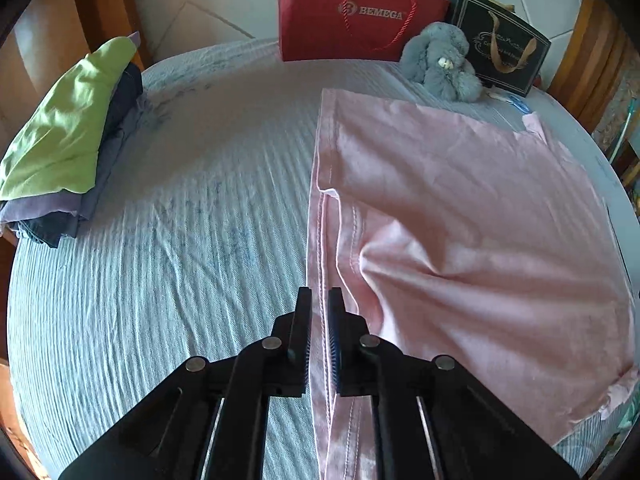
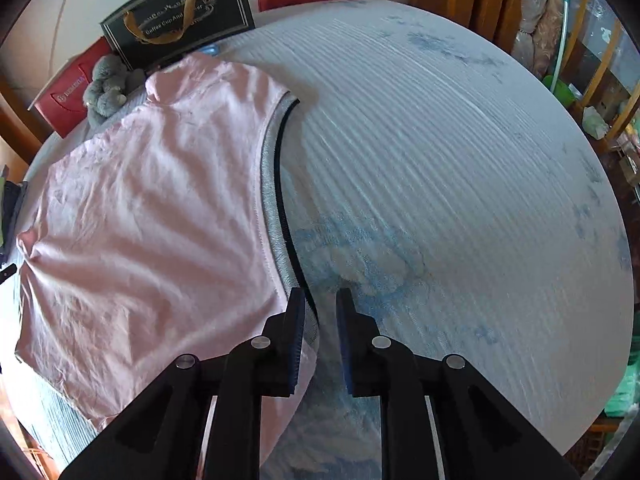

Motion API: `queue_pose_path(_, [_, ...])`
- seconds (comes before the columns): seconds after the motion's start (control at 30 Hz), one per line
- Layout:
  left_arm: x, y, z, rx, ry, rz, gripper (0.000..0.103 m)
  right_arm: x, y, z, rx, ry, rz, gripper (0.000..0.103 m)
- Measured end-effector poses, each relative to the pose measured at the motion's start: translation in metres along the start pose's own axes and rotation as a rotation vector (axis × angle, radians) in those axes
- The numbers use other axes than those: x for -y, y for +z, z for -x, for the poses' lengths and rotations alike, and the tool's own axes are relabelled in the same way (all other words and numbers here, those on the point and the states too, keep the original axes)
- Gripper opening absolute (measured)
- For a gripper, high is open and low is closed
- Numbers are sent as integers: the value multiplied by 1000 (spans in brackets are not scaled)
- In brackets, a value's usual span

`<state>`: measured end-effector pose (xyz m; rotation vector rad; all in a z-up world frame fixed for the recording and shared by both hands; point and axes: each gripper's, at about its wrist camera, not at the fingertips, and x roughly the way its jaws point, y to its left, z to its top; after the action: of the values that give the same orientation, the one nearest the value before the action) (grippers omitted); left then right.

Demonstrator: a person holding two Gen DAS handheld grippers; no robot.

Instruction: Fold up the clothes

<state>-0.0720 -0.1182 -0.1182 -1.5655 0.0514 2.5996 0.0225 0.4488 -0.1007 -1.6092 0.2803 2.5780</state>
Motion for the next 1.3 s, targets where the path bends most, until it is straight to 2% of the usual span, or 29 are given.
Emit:
queue_pose_path(0.07, [8,-6,0,-5,-13,-38,13,-8,-10,12,9,23,16,22])
queue_pose_path(0.2, [16,-17,-16,-48,-22,-61,14,-25,-34,25,8,45,47,45])
queue_pose_path(0.27, [20,-21,-14,-35,-63,-77,10,-35,-46,25,-5,62,63,45])
queue_pose_path(0.3, [23,-23,-12,-41,-93,-86,3,-40,-51,23,-15,73,72,45])
queue_pose_path(0.33, [26,-25,-9,-41,-93,-103,1,-44,-58,20,-29,92,85,45])
queue_pose_path(0.37, [28,-28,-7,-42,-59,-129,0,-49,-65,16,-44,112,99,43])
queue_pose_path(0.43, [24,-32,-2,-46,3,-134,1,-51,-78,6,-84,54,112,13])
queue_pose_path(0.47, [16,-33,1,-50,30,-113,1,-52,-84,1,-104,22,117,7])
queue_pose_path(0.57, [-2,-42,13,-67,60,-79,3,-36,-93,7,-87,-28,44,8])
queue_pose_path(0.63, [-7,-52,23,-64,92,-88,3,-26,-101,19,-43,-8,13,10])
queue_pose_path(0.67, [-12,-56,29,-61,65,-74,8,-23,-106,25,-21,7,0,12])
queue_pose_path(0.7, [-14,-62,37,-49,28,-59,12,-21,-111,31,1,22,-12,23])
queue_pose_path(0.73, [-16,-67,45,-36,-10,-45,22,-18,-116,37,23,37,-24,36])
queue_pose_path(0.77, [-13,-73,52,-22,-33,-53,37,-20,-120,42,39,44,-16,41])
queue_pose_path(0.83, [-5,-85,65,-1,-75,-81,48,-25,-129,48,61,59,5,46])
queue_pose_path(0.87, [0,-91,69,2,-90,-101,48,-27,-133,49,64,68,14,48])
queue_pose_path(0.93, [13,-104,74,4,-107,-142,49,-32,-138,51,63,85,24,60])
queue_pose_path(0.97, [20,-110,76,2,-113,-162,49,-34,-141,52,63,94,30,63])
queue_pose_path(1.1, [27,-129,77,2,-94,-209,50,-49,-149,54,57,94,86,75])
queue_pose_path(1.3, [33,-134,78,6,-89,-242,50,-59,-149,45,61,95,105,75])
